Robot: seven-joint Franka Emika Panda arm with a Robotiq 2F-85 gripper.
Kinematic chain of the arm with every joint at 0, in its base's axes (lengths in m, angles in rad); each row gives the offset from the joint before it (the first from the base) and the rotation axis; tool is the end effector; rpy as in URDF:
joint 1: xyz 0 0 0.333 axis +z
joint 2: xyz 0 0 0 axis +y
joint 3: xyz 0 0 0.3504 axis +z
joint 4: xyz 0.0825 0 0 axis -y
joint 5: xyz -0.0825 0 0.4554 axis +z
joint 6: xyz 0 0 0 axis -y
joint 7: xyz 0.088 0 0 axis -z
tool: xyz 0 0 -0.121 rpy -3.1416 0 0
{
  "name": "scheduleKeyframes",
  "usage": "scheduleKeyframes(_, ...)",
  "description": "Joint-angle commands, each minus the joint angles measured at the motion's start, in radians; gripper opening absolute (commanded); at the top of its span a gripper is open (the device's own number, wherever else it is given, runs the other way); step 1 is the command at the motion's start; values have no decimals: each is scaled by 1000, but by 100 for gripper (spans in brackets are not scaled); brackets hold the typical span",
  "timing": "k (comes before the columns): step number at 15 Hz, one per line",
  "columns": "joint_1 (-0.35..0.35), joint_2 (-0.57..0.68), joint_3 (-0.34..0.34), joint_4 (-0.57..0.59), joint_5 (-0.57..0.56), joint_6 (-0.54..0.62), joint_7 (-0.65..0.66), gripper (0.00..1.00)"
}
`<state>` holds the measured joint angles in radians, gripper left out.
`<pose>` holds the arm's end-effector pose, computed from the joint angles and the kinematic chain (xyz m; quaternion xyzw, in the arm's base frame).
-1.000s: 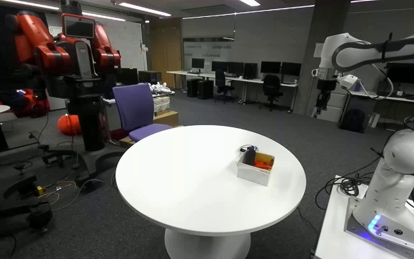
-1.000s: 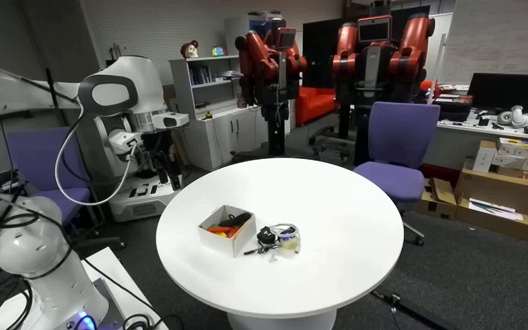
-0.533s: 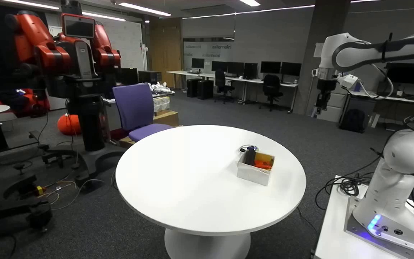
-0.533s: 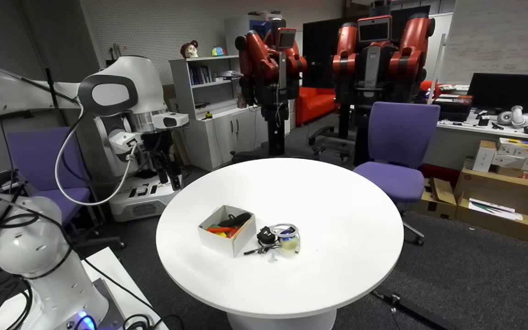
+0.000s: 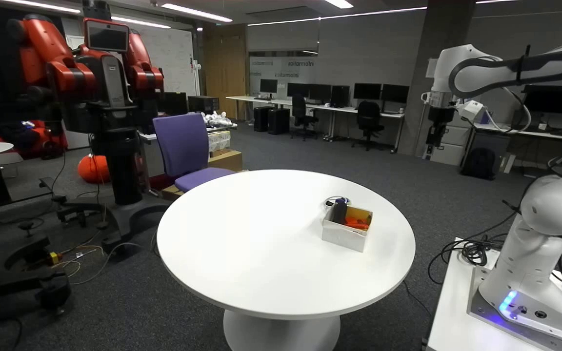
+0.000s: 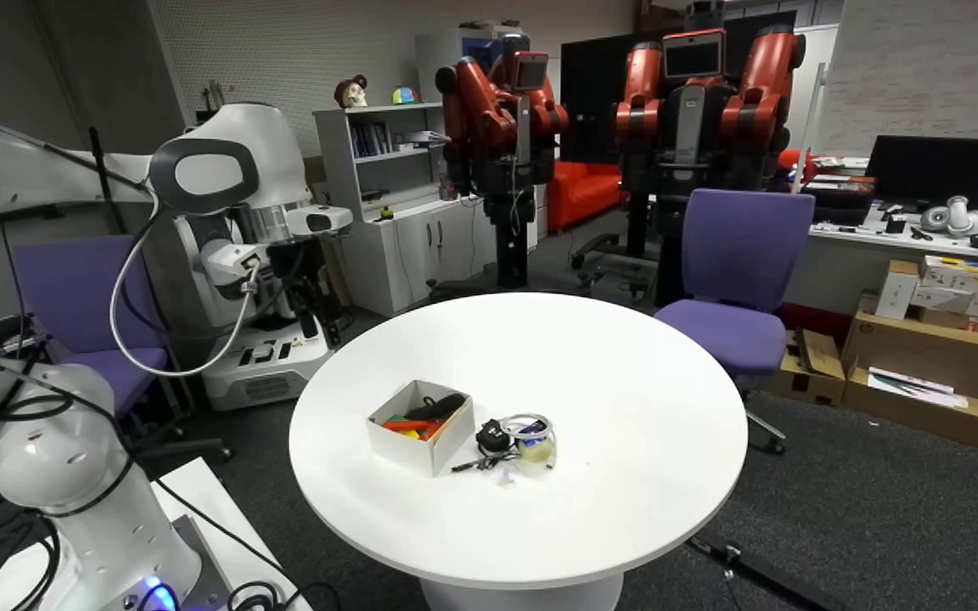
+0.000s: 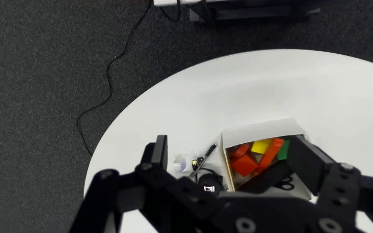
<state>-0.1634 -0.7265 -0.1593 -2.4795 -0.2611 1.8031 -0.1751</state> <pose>0.3593 -0.1524 0.5289 0.9965 -0.0277 0.0055 0.0781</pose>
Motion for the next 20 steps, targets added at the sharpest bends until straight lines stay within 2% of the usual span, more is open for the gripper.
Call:
scheduleKeyframes(1, 33, 143, 3, 134, 0, 10, -7, 100)
scheduleKeyframes(5, 83, 328, -34, 309, 140, 32, -29, 100)
scheduleKeyframes(7, 96, 427, -59, 387, 257, 39, -40, 100)
scheduleKeyframes(11, 72, 588, -80, 491, 411, 59, -60, 100)
scheduleKeyframes(17, 16, 802, -68, 609, 413, 125, 20, 100)
scheduleKeyframes(19, 4, 837, -62, 638, 406, 122, 51, 100)
scheduleKeyframes(20, 5, 802, -55, 584, 394, 124, 21, 100)
